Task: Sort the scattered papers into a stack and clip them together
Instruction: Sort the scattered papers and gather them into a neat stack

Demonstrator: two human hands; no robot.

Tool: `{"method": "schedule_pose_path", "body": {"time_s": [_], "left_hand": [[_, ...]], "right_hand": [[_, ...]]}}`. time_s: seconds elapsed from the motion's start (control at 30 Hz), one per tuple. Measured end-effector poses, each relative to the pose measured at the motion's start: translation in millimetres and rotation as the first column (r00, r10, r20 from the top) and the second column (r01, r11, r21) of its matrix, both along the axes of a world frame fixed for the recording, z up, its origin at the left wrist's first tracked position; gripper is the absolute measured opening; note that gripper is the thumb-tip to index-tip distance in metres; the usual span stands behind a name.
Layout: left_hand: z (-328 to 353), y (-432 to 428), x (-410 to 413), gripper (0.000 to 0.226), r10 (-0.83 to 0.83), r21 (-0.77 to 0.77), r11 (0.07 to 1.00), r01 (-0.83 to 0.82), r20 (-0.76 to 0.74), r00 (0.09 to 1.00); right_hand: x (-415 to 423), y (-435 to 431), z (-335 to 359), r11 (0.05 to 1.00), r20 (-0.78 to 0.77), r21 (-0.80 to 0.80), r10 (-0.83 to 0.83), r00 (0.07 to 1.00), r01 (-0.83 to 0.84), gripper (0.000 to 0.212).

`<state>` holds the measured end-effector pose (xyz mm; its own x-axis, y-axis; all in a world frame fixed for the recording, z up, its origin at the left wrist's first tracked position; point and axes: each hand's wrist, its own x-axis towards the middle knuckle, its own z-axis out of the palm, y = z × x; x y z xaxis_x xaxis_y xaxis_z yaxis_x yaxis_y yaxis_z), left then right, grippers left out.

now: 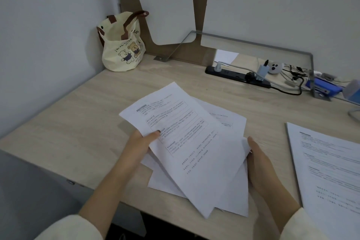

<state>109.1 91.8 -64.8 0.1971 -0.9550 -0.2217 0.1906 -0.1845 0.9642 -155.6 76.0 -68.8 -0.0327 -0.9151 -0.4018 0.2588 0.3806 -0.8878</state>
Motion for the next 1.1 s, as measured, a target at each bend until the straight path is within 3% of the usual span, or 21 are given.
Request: {"method": "schedule_pose_path", "body": {"time_s": [0.13, 0.27, 0.37, 0.43, 0.57, 0.63, 0.77, 0.87, 0.97, 1.03, 1.1], "left_hand": [[14.1, -7.9, 32.6, 0.028, -0.292, 0.038, 0.956, 0.29, 0.057, 0.955], [17.8, -21.3, 35.7, 0.037, -0.447, 0.086, 0.894, 0.439, 0.154, 0.881], [10.6, -34.3, 11.9, 0.034, -0.344, 0.011, 0.937, 0.348, 0.182, 0.921], [5.8, -44.0, -7.2, 0.028, -0.215, -0.02, 0.973, 0.231, 0.297, 0.93], [-8.6, -63.0, -32.6, 0.041, -0.14, -0.049, 0.979, 0.199, 0.547, 0.825], [-15.0, -69.2, -35.5, 0.051, -0.141, -0.066, 0.967, 0.244, 0.659, 0.738], [-25.2, -70.9, -25.7, 0.064, -0.133, -0.034, 0.97, 0.241, 0.754, 0.643], [-25.7, -63.5, -15.3, 0.073, -0.106, 0.021, 0.991, 0.13, 0.715, 0.691], [-6.7, -55.7, -9.2, 0.075, -0.057, 0.017, 0.998, 0.056, 0.49, 0.87], [11.1, -49.5, -9.4, 0.059, -0.08, -0.005, 0.996, 0.084, 0.28, 0.957], [27.0, -45.2, -13.1, 0.039, -0.08, -0.073, 0.993, 0.095, 0.185, 0.979]], "right_hand": [[-7.8, -2.9, 4.9, 0.997, 0.07, 0.079, -0.019, 0.997, 0.014, 0.05], [-7.4, -3.0, 4.3, 0.99, 0.04, 0.079, 0.109, 0.993, -0.112, 0.038], [-2.1, -2.6, 3.5, 0.989, -0.079, 0.017, 0.147, 0.986, -0.146, 0.028], [1.1, -0.3, 5.0, 0.993, -0.106, -0.007, 0.118, 0.987, -0.12, 0.029], [4.5, 1.6, 0.9, 0.992, -0.157, -0.055, 0.101, 0.982, -0.111, 0.067], [7.5, 3.7, 2.2, 0.99, -0.199, -0.076, 0.1, 0.975, -0.117, 0.054], [11.7, 9.6, 4.1, 0.989, -0.107, -0.056, 0.129, 0.986, -0.136, 0.024], [15.7, 7.2, 5.0, 0.99, -0.193, -0.114, 0.065, 0.979, -0.088, 0.025], [17.7, 0.7, 16.5, 0.974, -0.286, -0.218, -0.009, 0.958, -0.056, 0.024], [17.2, -3.4, 32.8, 0.947, -0.316, -0.314, -0.042, 0.948, -0.063, 0.025], [16.0, -6.5, 54.0, 0.902, -0.314, -0.428, -0.089, 0.945, -0.058, 0.026]]}}
